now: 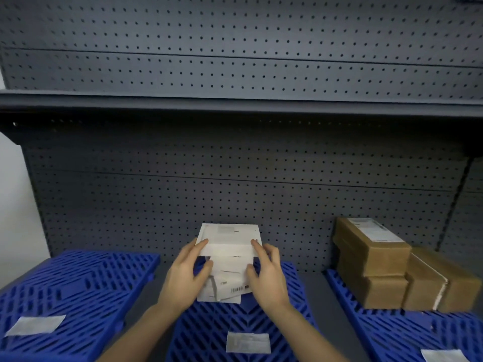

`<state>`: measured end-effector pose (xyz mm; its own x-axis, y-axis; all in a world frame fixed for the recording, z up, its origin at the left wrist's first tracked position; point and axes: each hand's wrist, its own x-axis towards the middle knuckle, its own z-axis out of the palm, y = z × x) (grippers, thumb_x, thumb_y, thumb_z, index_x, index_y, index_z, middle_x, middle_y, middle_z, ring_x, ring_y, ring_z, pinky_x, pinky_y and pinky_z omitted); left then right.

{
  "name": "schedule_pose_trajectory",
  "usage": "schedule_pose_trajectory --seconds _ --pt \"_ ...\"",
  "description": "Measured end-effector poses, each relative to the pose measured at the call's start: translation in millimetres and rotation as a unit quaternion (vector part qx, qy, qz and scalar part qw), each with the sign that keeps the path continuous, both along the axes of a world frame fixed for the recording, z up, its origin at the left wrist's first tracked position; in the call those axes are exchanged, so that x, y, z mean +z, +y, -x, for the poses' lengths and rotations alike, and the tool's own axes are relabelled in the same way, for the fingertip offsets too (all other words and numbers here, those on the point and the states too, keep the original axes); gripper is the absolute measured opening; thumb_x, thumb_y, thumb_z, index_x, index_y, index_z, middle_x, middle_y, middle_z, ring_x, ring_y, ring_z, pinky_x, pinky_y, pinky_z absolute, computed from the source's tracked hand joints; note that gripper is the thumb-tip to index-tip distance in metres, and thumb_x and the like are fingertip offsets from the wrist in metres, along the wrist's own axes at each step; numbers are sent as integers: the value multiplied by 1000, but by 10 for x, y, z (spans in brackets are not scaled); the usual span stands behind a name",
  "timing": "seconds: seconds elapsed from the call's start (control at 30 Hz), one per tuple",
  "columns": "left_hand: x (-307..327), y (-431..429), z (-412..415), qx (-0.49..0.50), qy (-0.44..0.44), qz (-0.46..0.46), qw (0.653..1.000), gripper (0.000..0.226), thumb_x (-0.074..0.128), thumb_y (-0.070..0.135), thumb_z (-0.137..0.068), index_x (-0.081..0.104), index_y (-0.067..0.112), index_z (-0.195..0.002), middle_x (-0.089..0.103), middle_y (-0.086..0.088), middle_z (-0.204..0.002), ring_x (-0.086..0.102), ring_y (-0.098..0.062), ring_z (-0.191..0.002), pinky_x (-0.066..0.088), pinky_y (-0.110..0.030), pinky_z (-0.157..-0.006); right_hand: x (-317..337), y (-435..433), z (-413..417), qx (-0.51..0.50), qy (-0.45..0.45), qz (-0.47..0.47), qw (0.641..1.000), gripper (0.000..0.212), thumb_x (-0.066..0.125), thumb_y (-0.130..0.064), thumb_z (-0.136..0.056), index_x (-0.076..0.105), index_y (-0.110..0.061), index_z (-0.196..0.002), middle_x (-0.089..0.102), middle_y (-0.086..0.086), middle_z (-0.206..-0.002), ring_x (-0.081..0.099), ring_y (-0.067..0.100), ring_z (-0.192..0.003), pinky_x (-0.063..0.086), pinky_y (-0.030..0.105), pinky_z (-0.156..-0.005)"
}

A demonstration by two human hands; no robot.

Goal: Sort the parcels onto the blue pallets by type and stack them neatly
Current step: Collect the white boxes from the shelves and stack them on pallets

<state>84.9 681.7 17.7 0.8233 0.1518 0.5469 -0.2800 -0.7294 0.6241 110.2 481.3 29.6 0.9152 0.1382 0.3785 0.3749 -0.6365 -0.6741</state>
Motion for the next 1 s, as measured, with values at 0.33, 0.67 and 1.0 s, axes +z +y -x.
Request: schedule_pose_trajectory --seconds 0.33,0.67,1.0 --pt "136 -100 54 31 0 -58 998 47 55 33 -94 46 23 -139 33 -2 -152 30 -20 -138 30 -36 -109 103 -173 142 24 39 -2 999 59 41 -45 -98 15 -37 -150 2 -11 -158 36 17 -135 38 31 -103" --pt "280 -1273 757 -60 -83 -55 993 31 54 17 -93 56 22 -123 56 8 -121 57 -11 -103 47 -27 -83 38 -1151 939 -19 14 10 1000 49 43 -41 -98 33 -30 -144 14 -5 -155 31 19 -138 36 33 -106" --pt "56 -3245 1515 -199 -57 -33 978 30 60 8 -86 61 20 -114 61 6 -103 58 -5 -84 48 -20 -75 -141 -3163 2181 -145 -23 11 989 39 50 -29 -96 47 -21 -135 39 1 -137 47 19 -122 39 28 -97"
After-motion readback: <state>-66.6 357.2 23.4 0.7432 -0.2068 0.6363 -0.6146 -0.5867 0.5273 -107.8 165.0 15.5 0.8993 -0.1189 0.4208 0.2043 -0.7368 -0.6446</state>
